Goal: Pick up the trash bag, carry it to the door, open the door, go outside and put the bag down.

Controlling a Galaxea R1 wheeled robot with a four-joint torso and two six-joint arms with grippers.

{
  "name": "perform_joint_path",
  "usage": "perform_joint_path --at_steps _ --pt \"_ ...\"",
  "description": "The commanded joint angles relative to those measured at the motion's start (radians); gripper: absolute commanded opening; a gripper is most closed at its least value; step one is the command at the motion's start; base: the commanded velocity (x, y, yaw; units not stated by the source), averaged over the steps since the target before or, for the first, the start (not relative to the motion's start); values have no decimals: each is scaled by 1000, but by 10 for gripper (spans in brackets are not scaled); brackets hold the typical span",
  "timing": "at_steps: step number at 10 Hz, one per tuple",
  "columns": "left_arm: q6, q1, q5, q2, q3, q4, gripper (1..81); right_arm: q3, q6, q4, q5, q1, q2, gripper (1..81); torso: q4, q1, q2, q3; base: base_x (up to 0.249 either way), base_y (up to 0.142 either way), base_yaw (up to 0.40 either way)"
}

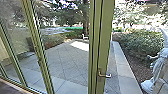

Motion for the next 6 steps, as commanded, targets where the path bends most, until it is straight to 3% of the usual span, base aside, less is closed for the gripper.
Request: perform_joint_path --at_steps 1,5,6 --pt "2 -49 56 4 1 2 10 17 -7 -9 -48 35 22 811 0 0 0 0 0 0 0" --pt "0 -51 57 -2 2 -3 10 13 -4 -6 -42 45 25 811 0 0 0 0 0 0 0" --pt "-1 -51 60 -6 2 -14 10 12 2 -4 -8 45 22 811 0 0 0 0 0 0 0"
